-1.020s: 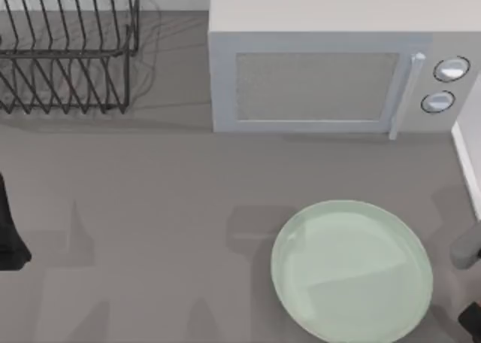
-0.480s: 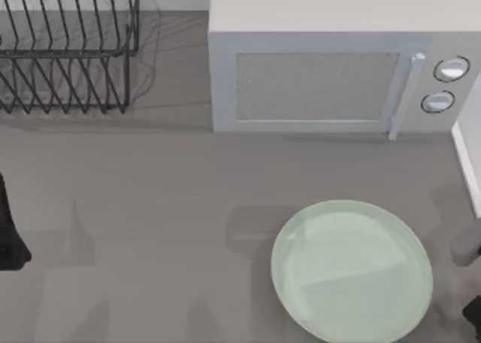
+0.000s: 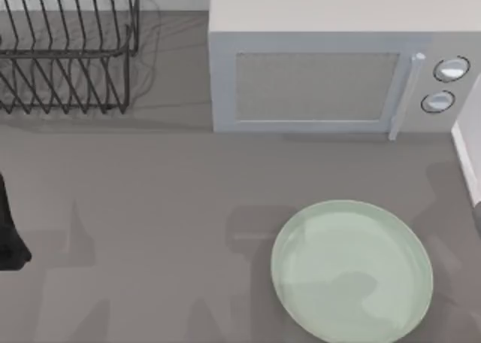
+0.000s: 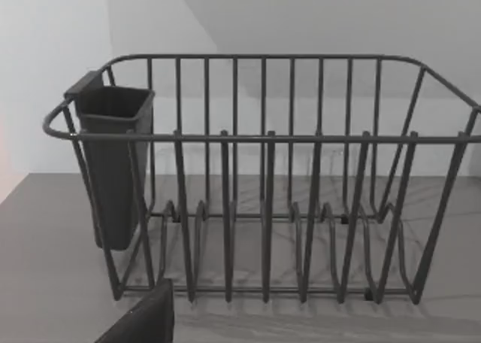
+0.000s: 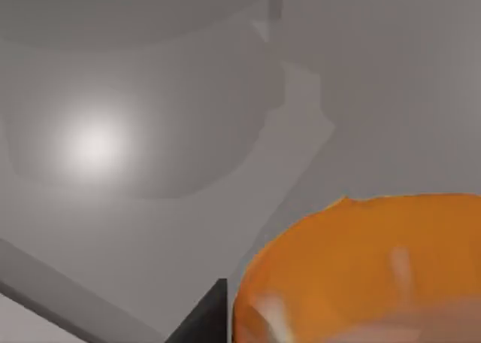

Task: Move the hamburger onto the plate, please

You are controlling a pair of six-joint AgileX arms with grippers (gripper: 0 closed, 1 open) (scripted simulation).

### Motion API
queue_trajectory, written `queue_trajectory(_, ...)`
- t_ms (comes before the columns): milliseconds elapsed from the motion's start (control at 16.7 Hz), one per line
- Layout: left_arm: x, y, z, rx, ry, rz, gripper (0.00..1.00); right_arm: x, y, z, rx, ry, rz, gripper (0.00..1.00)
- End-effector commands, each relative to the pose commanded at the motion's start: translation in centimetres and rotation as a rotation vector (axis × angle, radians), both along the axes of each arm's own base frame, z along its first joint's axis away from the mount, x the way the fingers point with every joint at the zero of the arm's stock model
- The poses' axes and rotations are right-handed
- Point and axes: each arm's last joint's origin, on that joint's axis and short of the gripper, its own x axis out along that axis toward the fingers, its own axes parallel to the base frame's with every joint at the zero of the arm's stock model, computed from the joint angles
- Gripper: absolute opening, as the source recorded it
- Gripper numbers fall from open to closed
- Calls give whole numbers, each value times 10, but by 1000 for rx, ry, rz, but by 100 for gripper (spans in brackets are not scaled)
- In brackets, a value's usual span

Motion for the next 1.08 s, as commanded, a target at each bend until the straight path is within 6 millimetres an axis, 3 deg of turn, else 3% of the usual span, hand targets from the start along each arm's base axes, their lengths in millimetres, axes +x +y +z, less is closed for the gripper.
queue_trajectory(180,0,0,0,0,0,0,100,-3,0,21,5,-27,-1,0)
queue_trajectory(600,0,0,0,0,0,0,100,2,5,23,4,-20,-16,0)
queue_trajectory(840,0,0,0,0,0,0,100,24,30,26,-4,3,-113,0)
queue_trajectory(1080,0,0,0,0,0,0,100,48,72,21,-25,34,-295,0)
